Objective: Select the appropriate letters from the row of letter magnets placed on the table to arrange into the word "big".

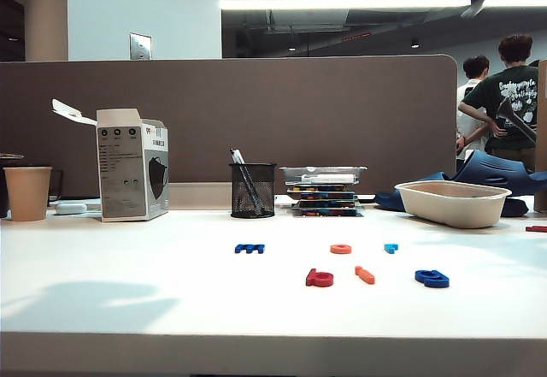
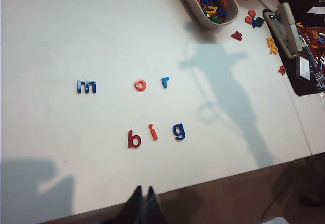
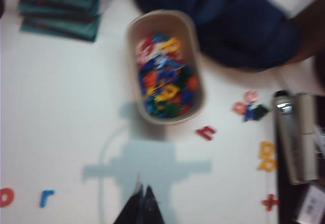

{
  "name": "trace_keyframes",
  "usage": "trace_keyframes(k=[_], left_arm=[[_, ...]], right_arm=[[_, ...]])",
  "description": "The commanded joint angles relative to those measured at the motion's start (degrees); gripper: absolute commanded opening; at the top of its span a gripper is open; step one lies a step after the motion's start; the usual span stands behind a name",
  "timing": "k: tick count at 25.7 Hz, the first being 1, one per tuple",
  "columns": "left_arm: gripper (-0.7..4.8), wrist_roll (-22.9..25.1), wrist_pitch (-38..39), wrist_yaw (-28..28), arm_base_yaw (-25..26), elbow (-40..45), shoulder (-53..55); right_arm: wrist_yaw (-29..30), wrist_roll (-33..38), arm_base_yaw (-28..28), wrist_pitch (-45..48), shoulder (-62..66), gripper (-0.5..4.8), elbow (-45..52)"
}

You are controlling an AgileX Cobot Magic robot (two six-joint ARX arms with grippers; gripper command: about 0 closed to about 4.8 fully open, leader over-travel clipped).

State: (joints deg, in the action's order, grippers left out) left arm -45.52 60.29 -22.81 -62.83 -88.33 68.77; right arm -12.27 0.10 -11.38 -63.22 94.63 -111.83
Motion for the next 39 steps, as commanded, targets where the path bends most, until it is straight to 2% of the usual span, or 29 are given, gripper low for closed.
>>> trace_keyframes(k=[1, 4, 6, 7, 10, 13, 15, 16, 22, 27, 32, 34, 35, 37, 39], left_arm=[[-0.05, 0.0, -0.4, -0.5, 0.0, -0.2, -0.1], [-0.05, 0.1, -1.3, -0.4, 0.0, -0.2, -0.1], [-0.05, 1.0, -2.1, -0.3, 0.0, -0.2, -0.1], [-0.05, 3.0, -2.7, -0.2, 0.0, -0.2, -0.1], [-0.05, 13.2, -6.6, -0.1, 0.1, -0.2, -0.1], [-0.05, 26.7, -17.1, -0.1, 0.7, -0.2, -0.1], [-0.05, 35.7, -25.8, 0.2, 4.6, -0.3, -0.1], [-0.05, 39.0, -28.9, 2.6, 7.8, -0.4, -0.1], [-0.05, 45.5, -30.8, 9.4, 22.4, -4.2, -0.2], [-0.05, 50.0, -30.3, 10.7, 34.4, -7.3, -1.4], [-0.05, 49.4, -28.5, 15.5, 49.1, -8.0, -4.1], [-0.05, 49.3, -25.7, 18.5, 56.0, -7.9, -5.8], [-0.05, 49.2, -23.4, 20.8, 61.2, -7.9, -7.4], [-0.05, 46.8, -21.0, 21.7, 65.5, -7.3, -10.3], [-0.05, 47.5, -20.9, 21.5, 66.1, -4.7, -14.4]], right_arm=[[6.6, -2.1, 5.3, 0.0, -3.5, -0.06, -0.1], [16.3, -3.4, 13.1, -1.0, -7.9, -0.06, -0.1], [17.6, -3.5, 16.0, -1.0, -10.0, -0.06, 0.0], [18.5, -3.5, 17.6, -1.0, -11.4, -0.06, 0.1], [22.8, -3.3, 22.3, 0.2, -15.5, -0.06, 1.7], [30.2, -3.3, 27.6, 2.9, -22.2, -0.06, 8.4], [32.0, -3.3, 29.4, 5.9, -28.0, -0.06, 14.8], [31.9, -3.3, 29.4, 7.0, -31.1, -0.06, 18.2], [32.0, -2.2, 29.3, 10.4, -38.8, -0.06, 27.1], [32.0, -1.4, 29.3, 16.0, -46.2, -0.06, 36.0], [32.0, -1.4, 29.3, 20.8, -52.8, -0.06, 45.3], [33.2, -1.1, 29.2, 21.9, -55.9, -0.06, 49.5], [34.4, -1.1, 29.0, 22.3, -58.1, -0.06, 52.4], [34.5, 0.0, 27.3, 23.2, -60.8, -0.06, 56.2], [34.3, 0.1, 23.6, 24.2, -62.6, -0.06, 59.2]])
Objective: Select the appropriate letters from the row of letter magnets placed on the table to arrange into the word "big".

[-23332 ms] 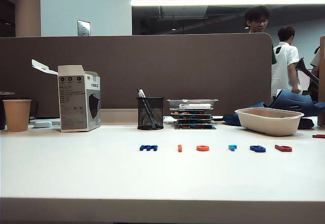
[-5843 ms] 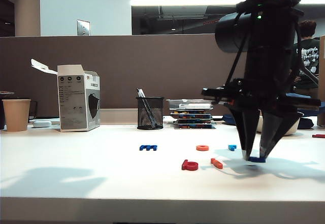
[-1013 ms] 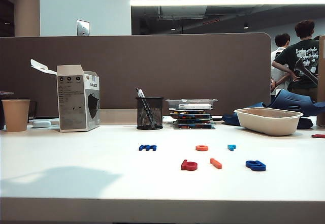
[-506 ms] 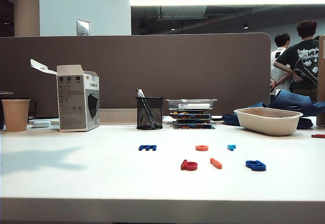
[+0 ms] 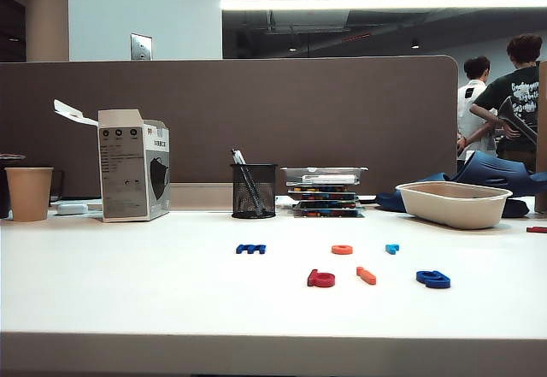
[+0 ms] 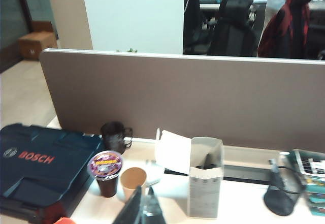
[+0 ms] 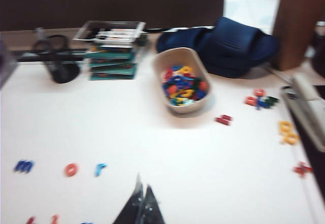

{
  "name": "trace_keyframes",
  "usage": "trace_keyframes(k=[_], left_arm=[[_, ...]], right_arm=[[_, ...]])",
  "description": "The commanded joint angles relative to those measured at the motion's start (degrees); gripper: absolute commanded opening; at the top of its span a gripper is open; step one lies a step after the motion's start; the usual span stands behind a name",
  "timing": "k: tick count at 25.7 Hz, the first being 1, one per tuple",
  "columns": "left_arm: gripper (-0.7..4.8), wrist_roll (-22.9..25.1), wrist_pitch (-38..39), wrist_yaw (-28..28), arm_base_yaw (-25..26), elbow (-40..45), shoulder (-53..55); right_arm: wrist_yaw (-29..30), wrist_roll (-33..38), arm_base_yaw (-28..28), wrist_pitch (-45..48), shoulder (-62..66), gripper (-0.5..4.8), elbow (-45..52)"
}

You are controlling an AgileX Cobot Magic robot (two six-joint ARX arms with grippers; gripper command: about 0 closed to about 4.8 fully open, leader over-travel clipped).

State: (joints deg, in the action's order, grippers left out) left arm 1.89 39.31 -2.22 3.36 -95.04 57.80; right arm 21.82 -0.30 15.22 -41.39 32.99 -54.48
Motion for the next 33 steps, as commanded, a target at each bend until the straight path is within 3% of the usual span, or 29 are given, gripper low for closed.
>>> trace_keyframes(k=[1, 5, 9, 16, 19, 23, 29, 33], left_arm=[[-0.05, 0.0, 0.1, 0.9, -0.1, 4.6, -6.5], [-0.05, -2.1, 0.6, 1.5, 0.0, 14.5, -16.2], [-0.05, -1.3, -0.6, 1.4, 0.0, 29.0, -29.4], [-0.05, -1.7, -2.4, 4.2, -0.1, 47.6, -43.8], [-0.05, -1.7, -10.4, 5.0, 0.0, 57.6, -48.6], [-0.05, -1.9, -22.1, 5.5, 0.0, 68.8, -53.5], [-0.05, -2.0, -33.3, 6.3, 0.0, 80.2, -56.2], [-0.05, -5.3, -40.1, 7.5, 0.0, 87.1, -56.4]], right_arm=[[-0.7, 0.3, -5.8, 2.7, -1.7, -0.06, 3.3], [-2.3, 0.3, -10.1, 5.5, -5.4, -0.06, 8.2], [-2.2, 0.3, -10.6, 14.7, -11.5, -0.06, 17.6], [-2.2, 0.9, -10.6, 21.7, -16.7, -0.06, 29.2], [-2.5, 4.8, -10.6, 30.0, -17.8, -0.06, 35.3], [-3.9, 4.7, -10.6, 41.0, -18.1, -0.06, 43.4], [-4.0, 3.7, -10.6, 48.1, -18.0, -0.06, 50.9], [-4.2, 3.0, -10.6, 51.3, -18.1, -0.06, 54.0]])
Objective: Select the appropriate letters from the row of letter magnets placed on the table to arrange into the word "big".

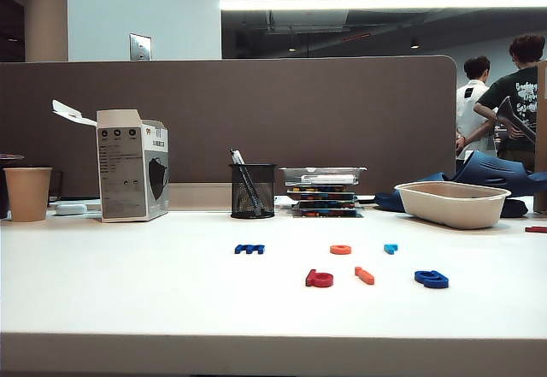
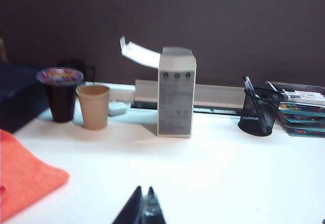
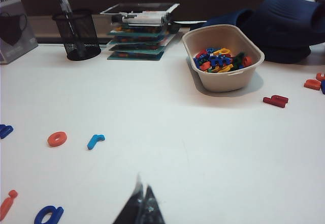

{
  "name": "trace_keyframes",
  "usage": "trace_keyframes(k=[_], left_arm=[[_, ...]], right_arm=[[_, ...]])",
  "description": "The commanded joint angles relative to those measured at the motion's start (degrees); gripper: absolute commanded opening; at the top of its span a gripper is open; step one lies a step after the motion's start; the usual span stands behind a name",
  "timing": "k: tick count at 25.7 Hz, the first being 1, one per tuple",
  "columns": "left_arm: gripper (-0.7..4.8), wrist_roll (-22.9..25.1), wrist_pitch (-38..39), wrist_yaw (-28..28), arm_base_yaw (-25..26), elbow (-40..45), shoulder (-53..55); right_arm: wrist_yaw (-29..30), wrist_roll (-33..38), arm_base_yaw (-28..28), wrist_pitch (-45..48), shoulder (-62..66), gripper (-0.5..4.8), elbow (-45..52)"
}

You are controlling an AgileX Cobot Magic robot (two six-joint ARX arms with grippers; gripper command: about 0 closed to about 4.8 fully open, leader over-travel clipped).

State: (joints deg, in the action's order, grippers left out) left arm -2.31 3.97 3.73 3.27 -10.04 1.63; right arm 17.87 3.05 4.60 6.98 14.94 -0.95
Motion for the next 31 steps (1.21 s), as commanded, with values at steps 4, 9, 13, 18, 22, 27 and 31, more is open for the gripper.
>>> trace_keyframes(k=[4, 9, 13, 18, 22, 27, 31], left_arm=[[-0.05, -1.1, -6.3, 3.0, 0.0, 5.2, -1.5], [-0.05, -0.9, -7.6, 3.0, 0.0, 7.8, -1.5], [-0.05, -1.0, -8.0, 3.0, 0.0, 9.2, -1.5], [-0.05, -0.7, -8.3, 3.0, 0.0, 9.6, -1.5], [-0.05, -1.4, -8.3, 3.0, 0.0, 9.6, -1.5], [-0.05, -1.4, -7.7, 3.0, 0.1, 9.6, -1.5], [-0.05, -1.3, -7.7, 3.0, 0.1, 9.6, -1.5]], right_arm=[[-0.4, -1.9, 0.0, 3.1, 0.0, -0.06, 0.5], [-1.9, -3.2, 0.0, 2.7, -0.1, -0.06, 1.0], [-2.7, -3.3, 0.0, 1.2, -3.8, -0.06, 1.0], [-3.9, -3.8, 0.0, -7.2, -14.2, -0.06, 1.0], [-4.3, -4.2, 0.0, -8.4, -14.8, -0.06, 1.0], [-4.2, -4.2, 0.0, -8.2, -15.1, -0.05, 1.0], [-4.1, -4.2, 0.1, -8.3, -15.1, -0.05, 1.0]])
